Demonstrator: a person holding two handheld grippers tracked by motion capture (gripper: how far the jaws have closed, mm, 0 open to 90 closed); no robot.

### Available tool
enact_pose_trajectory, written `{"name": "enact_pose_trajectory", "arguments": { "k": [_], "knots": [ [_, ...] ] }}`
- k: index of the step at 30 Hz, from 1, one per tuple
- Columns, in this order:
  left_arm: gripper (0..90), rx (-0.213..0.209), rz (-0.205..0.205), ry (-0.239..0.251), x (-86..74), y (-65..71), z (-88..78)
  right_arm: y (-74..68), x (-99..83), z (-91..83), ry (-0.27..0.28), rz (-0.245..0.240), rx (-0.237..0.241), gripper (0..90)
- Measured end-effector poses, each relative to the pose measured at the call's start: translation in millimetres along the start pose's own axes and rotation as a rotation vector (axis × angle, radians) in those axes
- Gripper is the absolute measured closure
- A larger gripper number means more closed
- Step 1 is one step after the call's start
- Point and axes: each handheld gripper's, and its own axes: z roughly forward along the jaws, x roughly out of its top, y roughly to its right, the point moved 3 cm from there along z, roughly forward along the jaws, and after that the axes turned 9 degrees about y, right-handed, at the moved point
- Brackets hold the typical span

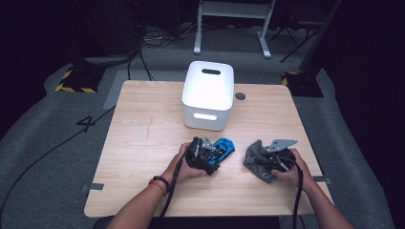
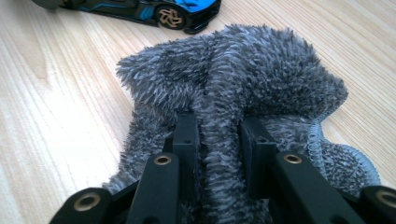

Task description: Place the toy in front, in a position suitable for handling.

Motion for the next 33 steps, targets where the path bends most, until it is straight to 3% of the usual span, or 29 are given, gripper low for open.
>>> {"name": "enact_pose_trajectory", "arguments": {
  "k": [4, 7, 9, 11, 16, 19, 21, 25, 28, 30, 33],
  "knots": [
    [22.2, -0.021, 0.070, -0.020, -2.4, 0.3, -8.1, 1.6, -0.3, -0.3, 0.001, 0.006, -0.001, 72.0],
    [23.1, -0.089, 0.120, -0.004, -8.7, 0.1, -16.7, 1.4, 0.3, 0.0, 0.004, 0.009, -0.002, 72.1],
    [23.4, -0.165, 0.138, 0.006, -12.9, 4.1, -21.4, 0.7, 0.7, 0.6, 0.008, 0.013, 0.002, 72.1],
    [23.3, -0.207, 0.188, -0.005, -15.6, 11.1, -24.0, -0.7, 2.0, 2.3, 0.020, 0.021, 0.011, 72.2],
    [23.3, -0.218, 0.248, -0.020, -16.6, 16.1, -25.1, -16.3, 12.4, 14.2, 0.048, 0.015, 0.075, 72.5],
    [23.4, -0.216, 0.250, -0.020, -15.9, 15.2, -24.2, -32.7, 20.4, 23.8, 0.040, -0.028, 0.122, 73.8],
    [23.8, -0.215, 0.240, -0.027, -16.9, 12.5, -25.9, -39.8, 23.3, 24.8, 0.027, -0.060, 0.126, 74.5],
    [23.2, -0.214, 0.160, -0.045, -21.4, 2.7, -26.1, -44.4, 19.0, 20.1, 0.032, -0.029, 0.246, 75.4],
    [19.4, -0.154, 0.166, -0.062, -20.4, 1.7, -23.6, -53.6, 16.0, 20.5, 0.026, -0.042, 0.291, 75.4],
    [15.8, -0.138, 0.147, -0.063, -18.7, 0.6, -21.0, -61.9, 16.9, 21.3, 0.020, -0.061, 0.341, 75.4],
    [15.3, -0.146, 0.162, -0.079, -16.9, -1.1, -20.3, -67.2, 21.2, 20.1, 0.001, -0.104, 0.296, 73.9]
  ]
}}
